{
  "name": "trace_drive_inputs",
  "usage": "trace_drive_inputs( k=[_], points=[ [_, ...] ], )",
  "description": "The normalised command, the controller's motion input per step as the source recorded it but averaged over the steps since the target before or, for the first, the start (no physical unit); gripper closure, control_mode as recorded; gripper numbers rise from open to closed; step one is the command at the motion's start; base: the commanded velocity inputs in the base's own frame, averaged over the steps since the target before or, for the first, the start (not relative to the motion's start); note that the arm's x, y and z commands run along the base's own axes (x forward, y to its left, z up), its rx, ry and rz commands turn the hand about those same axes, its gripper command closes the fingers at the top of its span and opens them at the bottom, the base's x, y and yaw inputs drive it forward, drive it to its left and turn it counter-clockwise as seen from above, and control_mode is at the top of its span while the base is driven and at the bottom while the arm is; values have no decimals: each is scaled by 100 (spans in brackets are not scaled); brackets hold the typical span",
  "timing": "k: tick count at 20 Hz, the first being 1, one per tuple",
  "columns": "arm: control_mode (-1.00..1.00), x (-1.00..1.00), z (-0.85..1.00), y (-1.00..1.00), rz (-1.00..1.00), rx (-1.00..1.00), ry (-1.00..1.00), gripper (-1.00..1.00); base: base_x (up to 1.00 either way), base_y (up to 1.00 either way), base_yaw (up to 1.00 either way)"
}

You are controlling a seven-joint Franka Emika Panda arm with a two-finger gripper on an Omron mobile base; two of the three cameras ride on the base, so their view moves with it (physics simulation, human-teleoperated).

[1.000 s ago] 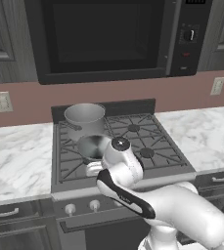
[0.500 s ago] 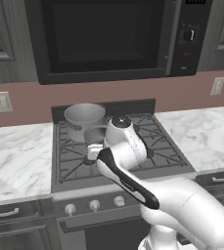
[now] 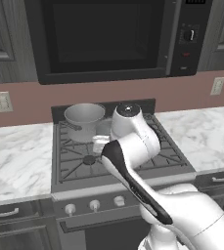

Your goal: Move the pot and pan from the stove into the sink.

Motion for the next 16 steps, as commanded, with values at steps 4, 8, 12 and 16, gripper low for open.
trace_drive_inputs(
  k=[4,8,12,16],
  points=[
    [-100,-83,38,-24,-7,-1,-26,100,0,0,0],
    [-100,-77,44,-23,-6,-2,-25,100,0,0,0],
    [-100,-52,44,-14,-4,-1,-18,100,0,0,0],
    [-100,-2,4,-1,-1,0,-1,100,0,0,0]
  ],
)
